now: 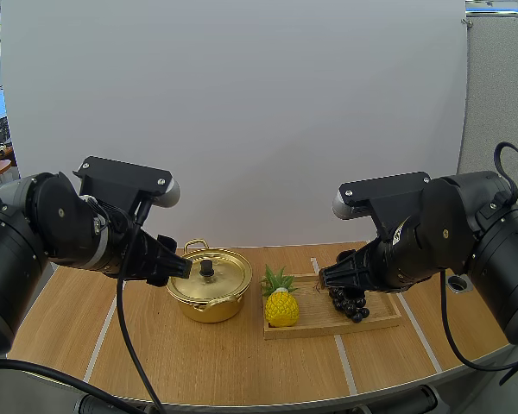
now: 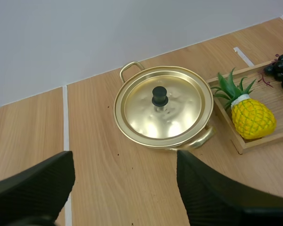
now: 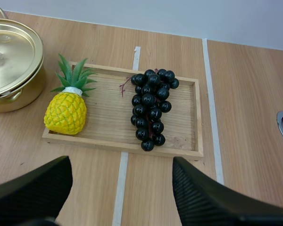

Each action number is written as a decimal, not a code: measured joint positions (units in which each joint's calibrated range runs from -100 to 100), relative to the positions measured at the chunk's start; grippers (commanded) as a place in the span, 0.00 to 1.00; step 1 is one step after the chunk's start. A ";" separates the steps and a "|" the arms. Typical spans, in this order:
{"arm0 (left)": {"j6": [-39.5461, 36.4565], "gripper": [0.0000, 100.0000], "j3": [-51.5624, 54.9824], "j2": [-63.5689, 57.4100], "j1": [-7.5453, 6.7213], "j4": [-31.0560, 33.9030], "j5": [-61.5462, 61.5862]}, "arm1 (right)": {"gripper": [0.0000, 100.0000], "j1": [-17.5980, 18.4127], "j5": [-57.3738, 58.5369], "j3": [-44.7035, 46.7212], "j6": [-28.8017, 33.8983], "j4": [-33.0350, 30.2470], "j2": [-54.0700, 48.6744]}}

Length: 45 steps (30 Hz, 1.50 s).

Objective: Open the pot, put the grape inside, and close it

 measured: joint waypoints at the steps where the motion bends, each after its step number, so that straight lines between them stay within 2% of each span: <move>1: 0.98 1.00 0.00 0.00 0.00 -0.24 0.00 | 1.00 0.00 0.00 0.00 0.00 0.00 0.00; 6: 7.25 1.00 0.00 0.00 0.00 -3.73 0.00 | 1.00 0.00 0.00 0.00 0.00 0.00 0.00; 13: 20.99 1.00 -0.92 5.19 0.00 -14.36 0.00 | 1.00 0.00 0.00 0.00 0.00 0.00 0.00; 25: 22.92 1.00 -12.40 29.70 0.00 -15.01 -0.78 | 1.00 0.00 0.00 0.00 0.00 0.00 0.00; 32: 23.72 1.00 -17.65 40.02 0.00 -15.12 -1.75 | 1.00 0.00 0.00 0.00 0.00 0.00 0.00; 41: 24.23 1.00 -21.61 51.89 -2.75 -15.01 -5.30 | 1.00 0.00 -0.11 0.00 0.00 0.35 0.00; 45: 24.23 1.00 -23.56 55.18 -2.85 -15.01 -6.18 | 1.00 0.00 -0.11 0.00 0.00 0.35 0.00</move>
